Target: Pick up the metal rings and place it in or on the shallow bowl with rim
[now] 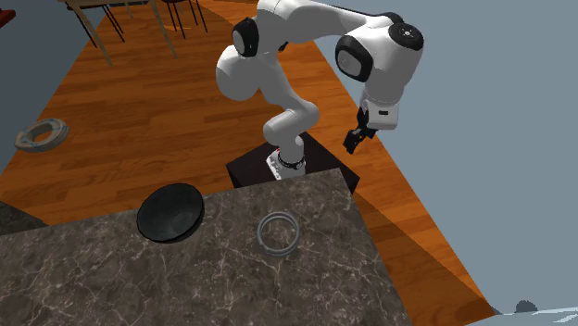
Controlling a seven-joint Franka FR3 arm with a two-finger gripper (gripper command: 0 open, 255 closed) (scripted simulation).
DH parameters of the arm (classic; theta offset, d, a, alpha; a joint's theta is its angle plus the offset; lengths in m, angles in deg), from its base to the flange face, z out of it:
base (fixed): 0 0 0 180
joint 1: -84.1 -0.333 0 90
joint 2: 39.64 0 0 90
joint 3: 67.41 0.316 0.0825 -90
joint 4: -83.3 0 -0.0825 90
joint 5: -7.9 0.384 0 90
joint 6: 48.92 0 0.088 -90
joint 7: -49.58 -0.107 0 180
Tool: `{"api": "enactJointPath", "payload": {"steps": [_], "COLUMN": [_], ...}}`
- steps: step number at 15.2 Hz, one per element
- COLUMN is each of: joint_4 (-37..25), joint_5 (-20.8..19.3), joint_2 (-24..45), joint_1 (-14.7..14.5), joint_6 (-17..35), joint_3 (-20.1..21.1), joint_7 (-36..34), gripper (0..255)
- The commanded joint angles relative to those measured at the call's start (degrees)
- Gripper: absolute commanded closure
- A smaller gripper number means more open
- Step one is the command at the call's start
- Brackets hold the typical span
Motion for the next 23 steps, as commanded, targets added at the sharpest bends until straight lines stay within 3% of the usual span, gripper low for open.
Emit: {"api": "enactJointPath", "payload": {"steps": [1, 12, 23], "joint_4": [0.0, 2.4, -2.7], "joint_5": [0.0, -11.2, -18.8], "joint_2": [0.0, 4.5, 16.5], "joint_1": [0.0, 5.4, 9.3], "joint_6": [0.0, 6.5, 15.2], "joint_3": [0.0, -11.9, -23.9], "joint_7": [0.0, 13.8, 26.8], "gripper": [0, 0, 0]}}
